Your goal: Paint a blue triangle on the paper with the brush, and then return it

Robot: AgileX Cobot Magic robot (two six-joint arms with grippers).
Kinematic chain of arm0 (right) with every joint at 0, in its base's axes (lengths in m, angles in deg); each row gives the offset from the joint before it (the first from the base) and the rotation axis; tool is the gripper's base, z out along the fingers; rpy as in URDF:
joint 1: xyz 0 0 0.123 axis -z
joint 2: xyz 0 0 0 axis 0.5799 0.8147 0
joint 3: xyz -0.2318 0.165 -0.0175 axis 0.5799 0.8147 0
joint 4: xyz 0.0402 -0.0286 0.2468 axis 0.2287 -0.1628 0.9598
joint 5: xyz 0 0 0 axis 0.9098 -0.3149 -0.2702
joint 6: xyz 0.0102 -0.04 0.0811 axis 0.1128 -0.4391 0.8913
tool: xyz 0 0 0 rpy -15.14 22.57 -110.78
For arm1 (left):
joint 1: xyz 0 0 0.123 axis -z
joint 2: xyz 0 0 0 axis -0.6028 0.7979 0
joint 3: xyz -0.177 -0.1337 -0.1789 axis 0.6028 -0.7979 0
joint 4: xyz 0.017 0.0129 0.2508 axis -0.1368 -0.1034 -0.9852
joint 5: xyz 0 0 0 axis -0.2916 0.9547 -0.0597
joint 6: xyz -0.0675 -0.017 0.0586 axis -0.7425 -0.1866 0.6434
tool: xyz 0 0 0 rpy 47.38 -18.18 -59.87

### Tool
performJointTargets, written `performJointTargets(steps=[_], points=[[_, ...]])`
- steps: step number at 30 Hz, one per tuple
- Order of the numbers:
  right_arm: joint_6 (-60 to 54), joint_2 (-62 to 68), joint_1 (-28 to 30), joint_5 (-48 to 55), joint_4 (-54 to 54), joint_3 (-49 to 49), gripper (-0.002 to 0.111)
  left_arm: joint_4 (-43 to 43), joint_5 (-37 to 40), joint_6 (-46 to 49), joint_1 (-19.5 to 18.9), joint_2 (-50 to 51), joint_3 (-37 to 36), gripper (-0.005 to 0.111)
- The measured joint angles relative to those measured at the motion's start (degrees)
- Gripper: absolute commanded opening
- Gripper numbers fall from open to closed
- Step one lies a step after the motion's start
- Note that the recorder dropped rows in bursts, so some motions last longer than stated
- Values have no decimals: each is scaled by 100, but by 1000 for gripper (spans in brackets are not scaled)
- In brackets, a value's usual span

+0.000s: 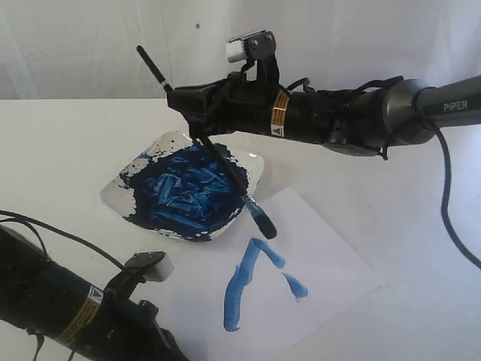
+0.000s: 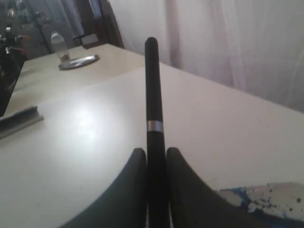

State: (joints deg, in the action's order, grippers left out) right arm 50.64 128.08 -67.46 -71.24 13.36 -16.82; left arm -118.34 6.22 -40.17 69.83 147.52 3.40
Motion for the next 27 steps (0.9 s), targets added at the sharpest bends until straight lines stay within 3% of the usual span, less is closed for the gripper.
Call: performJointTargets(steps=[3,8,27], points=[[527,-23,0,168,-720,0,0,0,0,0,0,0,0,0],[627,-23,0,205,-873,190,0,0,0,0,0,0,0,0],[-130,253,0,150,-320,747,0,0,0,0,0,0,0,0]])
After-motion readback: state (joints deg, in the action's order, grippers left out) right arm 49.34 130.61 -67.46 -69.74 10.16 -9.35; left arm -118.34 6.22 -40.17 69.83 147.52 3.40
